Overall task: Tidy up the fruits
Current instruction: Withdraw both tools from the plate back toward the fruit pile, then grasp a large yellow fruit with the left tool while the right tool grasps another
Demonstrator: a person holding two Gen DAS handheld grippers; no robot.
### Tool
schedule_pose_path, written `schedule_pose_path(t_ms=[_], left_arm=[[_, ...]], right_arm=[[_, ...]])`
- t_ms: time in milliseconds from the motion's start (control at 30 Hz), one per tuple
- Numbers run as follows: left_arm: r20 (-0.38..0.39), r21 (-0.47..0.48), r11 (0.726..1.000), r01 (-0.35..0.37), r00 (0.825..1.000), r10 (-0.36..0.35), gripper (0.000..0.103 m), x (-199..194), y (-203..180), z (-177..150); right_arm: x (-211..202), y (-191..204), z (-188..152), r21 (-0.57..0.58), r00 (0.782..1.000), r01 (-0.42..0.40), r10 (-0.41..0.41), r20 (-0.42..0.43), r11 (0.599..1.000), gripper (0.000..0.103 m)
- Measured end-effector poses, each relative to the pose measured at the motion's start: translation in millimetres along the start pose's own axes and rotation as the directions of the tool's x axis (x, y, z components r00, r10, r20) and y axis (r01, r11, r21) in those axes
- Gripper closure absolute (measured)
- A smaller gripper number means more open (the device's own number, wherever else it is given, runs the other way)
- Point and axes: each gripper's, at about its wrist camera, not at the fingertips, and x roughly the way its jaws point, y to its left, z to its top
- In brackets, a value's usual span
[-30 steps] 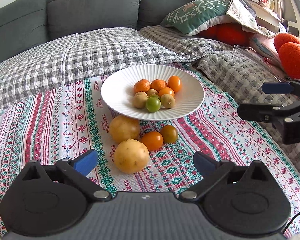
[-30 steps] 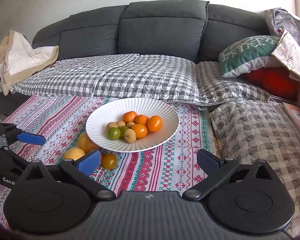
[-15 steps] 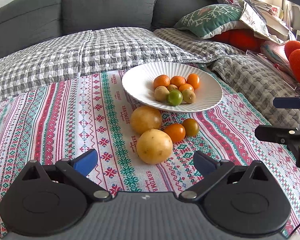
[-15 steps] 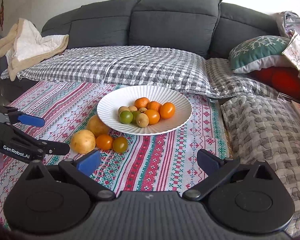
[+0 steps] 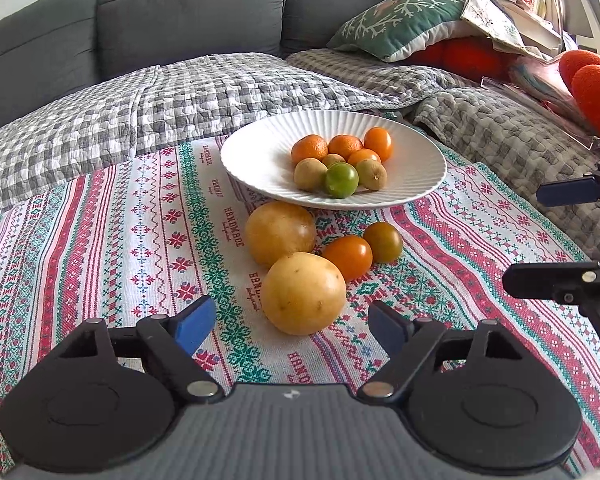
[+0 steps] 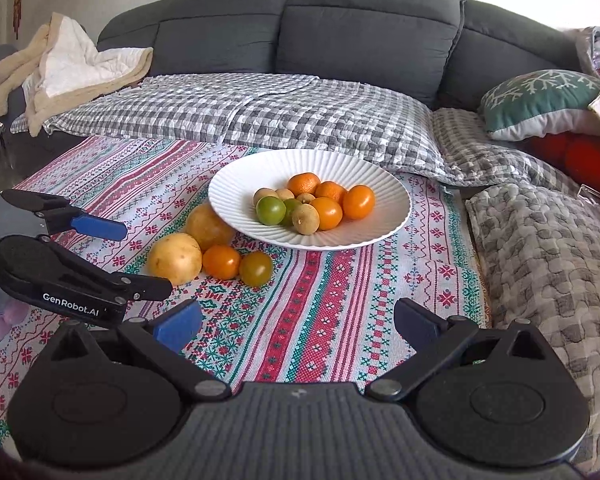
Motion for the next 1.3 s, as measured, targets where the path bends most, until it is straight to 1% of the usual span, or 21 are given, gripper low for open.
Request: schedule_pose_path(t_ms=[133, 167, 267, 300, 533, 667, 800, 900, 1067, 1200, 1300], left_arm=[[-0.024, -0.003, 1.000, 0.013, 1.000, -0.013, 0.041, 11.7, -2.6, 2.3], [-0.025, -0.002, 1.000, 0.012, 1.000, -0.012, 0.043, 12.9, -2.9, 2.9], [-0.026, -0.013, 1.000, 0.008, 1.000, -0.009, 0.054, 16.1, -1.3, 5.0], [-0.030, -0.023, 1.000, 0.020, 0.999, -0.020, 0.060, 16.9, 0.1, 5.9], [-0.055, -0.028, 0.999, 0.016, 0.998, -0.018, 0.061, 11.5, 7.9, 8.0], [-0.055, -0.001, 1.000, -0.023, 0.998, 0.023, 0.061, 4.1, 19.0, 3.5], [-0.058, -0.011, 0.999, -0.050, 0.997, 0.050, 0.061, -3.0, 35.9, -0.7], [-0.062, -0.016, 0.997, -0.069, 0.996, 0.068, 0.061, -7.3, 45.8, -2.7], [-0.070, -0.012, 0.994, -0.109, 0.992, 0.108, 0.061, -15.1, 58.3, -7.7], [-0.071, -0.008, 0.995, -0.102, 0.992, 0.101, 0.061, -20.8, 62.6, -13.3], [-0.069, 0.004, 0.995, -0.098, 0.993, 0.098, 0.061, -23.1, 63.4, -15.8]], right_arm=[[6.6, 1.9, -1.9, -0.003, 1.000, 0.001, -0.001, -0.023, 1.000, 0.000], [7.8, 2.3, -2.3, -0.004, 1.000, 0.002, -0.002, -0.027, 1.000, 0.000], [11.5, 3.0, -1.9, -0.004, 0.999, 0.004, -0.004, -0.036, 1.000, 0.000], [12.1, 3.3, -1.6, -0.002, 0.999, 0.003, -0.003, -0.038, 1.000, 0.000], [18.3, 8.2, 4.5, 0.035, 0.999, -0.026, 0.027, -0.031, 0.999, 0.001], [24.1, 15.6, 11.3, 0.070, 0.998, -0.056, 0.058, -0.023, 0.996, 0.002], [32.7, 27.2, 19.4, 0.102, 0.996, -0.087, 0.089, -0.018, 0.991, 0.004], [40.7, 36.1, 25.7, 0.133, 0.993, -0.110, 0.113, -0.017, 0.985, 0.007], [54.9, 54.0, 37.3, 0.174, 0.992, -0.124, 0.129, -0.016, 0.977, 0.017], [65.5, 66.1, 44.2, 0.183, 0.992, -0.119, 0.125, -0.021, 0.976, 0.023], [74.5, 73.5, 47.6, 0.187, 0.995, -0.092, 0.099, -0.026, 0.978, 0.025]])
